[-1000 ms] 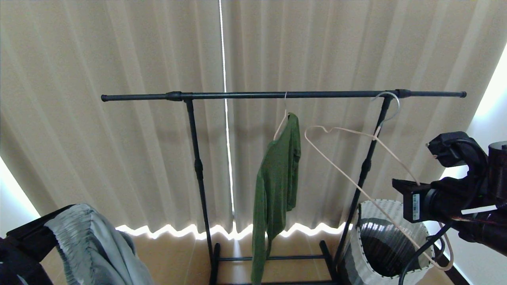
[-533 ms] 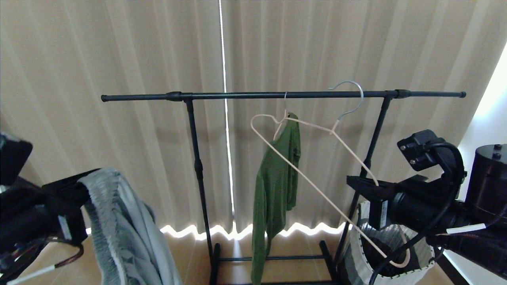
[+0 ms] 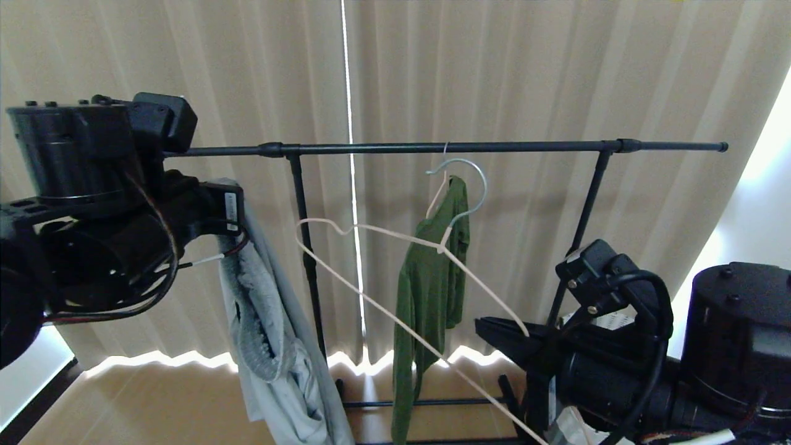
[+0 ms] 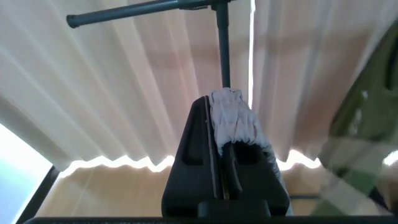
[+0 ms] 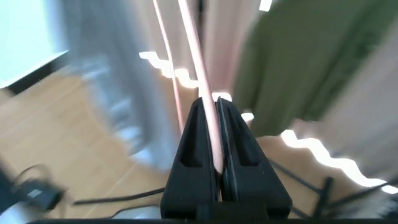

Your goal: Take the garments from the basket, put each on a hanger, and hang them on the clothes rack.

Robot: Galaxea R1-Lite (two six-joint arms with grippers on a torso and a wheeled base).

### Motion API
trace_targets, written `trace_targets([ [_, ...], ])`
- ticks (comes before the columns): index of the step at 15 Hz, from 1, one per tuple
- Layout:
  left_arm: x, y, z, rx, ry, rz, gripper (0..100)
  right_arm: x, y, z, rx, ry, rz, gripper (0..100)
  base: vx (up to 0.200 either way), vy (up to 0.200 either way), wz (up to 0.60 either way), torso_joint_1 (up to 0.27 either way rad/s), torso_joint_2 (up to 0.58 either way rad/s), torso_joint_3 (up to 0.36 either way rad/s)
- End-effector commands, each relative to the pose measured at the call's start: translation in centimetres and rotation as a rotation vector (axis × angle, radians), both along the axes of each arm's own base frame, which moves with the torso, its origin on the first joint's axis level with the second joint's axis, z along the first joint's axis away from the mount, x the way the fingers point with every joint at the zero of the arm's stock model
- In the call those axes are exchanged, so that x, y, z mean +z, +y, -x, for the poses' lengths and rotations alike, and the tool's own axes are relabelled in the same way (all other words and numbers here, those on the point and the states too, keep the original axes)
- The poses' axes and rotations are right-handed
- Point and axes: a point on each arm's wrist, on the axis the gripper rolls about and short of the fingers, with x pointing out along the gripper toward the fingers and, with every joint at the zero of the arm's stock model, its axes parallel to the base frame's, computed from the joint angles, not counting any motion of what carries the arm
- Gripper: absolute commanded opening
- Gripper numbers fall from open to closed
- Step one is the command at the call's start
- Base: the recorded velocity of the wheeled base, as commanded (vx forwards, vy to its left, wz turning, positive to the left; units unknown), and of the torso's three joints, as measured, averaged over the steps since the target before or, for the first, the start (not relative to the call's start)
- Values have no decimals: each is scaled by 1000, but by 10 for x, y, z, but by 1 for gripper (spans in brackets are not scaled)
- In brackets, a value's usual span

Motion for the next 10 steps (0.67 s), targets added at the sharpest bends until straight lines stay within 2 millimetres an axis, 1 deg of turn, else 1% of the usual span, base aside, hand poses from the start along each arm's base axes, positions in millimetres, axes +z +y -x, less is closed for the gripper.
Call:
trace_targets([
  [1, -13, -9, -24, 13, 37, -17, 0, 0, 10, 12, 56, 13, -17, 0, 0, 0, 0, 0, 0, 0],
  [2, -13, -9, -28, 19, 37, -17, 0, 1, 13, 17, 80, 15, -20, 0, 0, 0, 0, 0, 0, 0],
  [5, -12, -7, -30, 33, 29, -22, 0, 1, 16, 21, 99, 17, -22, 0, 0, 0, 0, 0, 0, 0],
  [7, -15, -4, -35, 54, 39, -27, 0, 3, 17, 25, 119, 12, -30, 0, 0, 0, 0, 0, 0, 0],
  [10, -17, -4, -36, 56, 44, -28, 0, 3, 21, 32, 151, 11, -29, 0, 0, 0, 0, 0, 0, 0],
])
